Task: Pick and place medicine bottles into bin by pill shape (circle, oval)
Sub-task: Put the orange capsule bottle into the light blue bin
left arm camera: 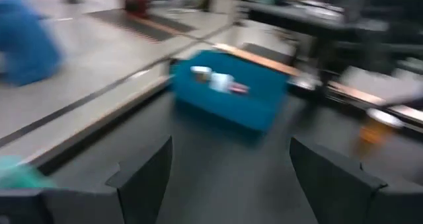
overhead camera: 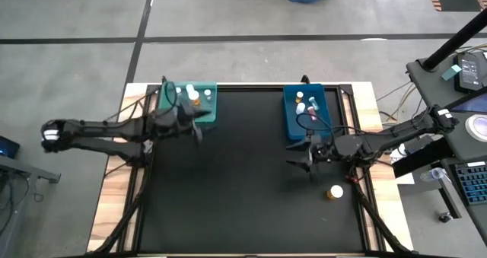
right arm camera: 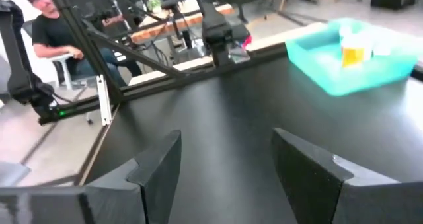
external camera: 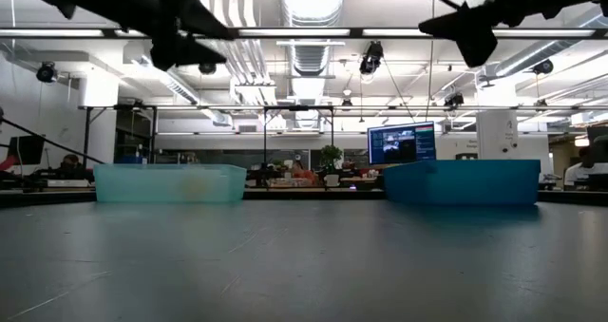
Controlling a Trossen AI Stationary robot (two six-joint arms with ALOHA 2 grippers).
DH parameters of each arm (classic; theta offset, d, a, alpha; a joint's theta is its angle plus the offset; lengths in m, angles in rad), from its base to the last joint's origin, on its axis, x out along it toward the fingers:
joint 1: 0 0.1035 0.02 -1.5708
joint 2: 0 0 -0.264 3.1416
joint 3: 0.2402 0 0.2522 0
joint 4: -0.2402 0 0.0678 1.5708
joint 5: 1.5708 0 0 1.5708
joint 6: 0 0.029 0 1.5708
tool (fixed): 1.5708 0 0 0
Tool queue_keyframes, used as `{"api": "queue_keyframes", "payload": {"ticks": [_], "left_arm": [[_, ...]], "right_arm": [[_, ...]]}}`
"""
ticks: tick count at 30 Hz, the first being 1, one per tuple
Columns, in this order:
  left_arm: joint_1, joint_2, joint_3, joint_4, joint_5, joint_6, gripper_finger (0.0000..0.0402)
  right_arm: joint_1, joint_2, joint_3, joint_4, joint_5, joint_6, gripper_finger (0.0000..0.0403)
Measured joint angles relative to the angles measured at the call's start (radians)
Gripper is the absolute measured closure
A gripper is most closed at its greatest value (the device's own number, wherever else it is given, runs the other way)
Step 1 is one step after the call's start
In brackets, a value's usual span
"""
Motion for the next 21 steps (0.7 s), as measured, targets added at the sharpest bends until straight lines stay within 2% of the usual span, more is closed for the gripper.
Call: {"api": "queue_keyframes", "payload": {"ticks": [7,12,17,21], "left_arm": [[-0.235,0.017,-0.002,0.052,0.000,0.029,0.0112],[-0.323,0.065,-0.004,0.107,0.000,0.047,0.0112],[-0.370,0.123,-0.004,0.152,0.000,0.047,0.0112],[-0.390,0.153,-0.004,0.190,-0.001,0.047,0.0112]], "right_arm": [[0.003,0.026,0.004,-0.025,-0.007,0.222,0.0180],[0.008,0.076,0.066,-0.090,-0.097,0.376,0.0180],[0.053,0.159,0.210,-0.353,-0.146,0.560,0.0180],[0.114,0.258,0.377,-0.715,-0.170,0.733,0.0180]]}}
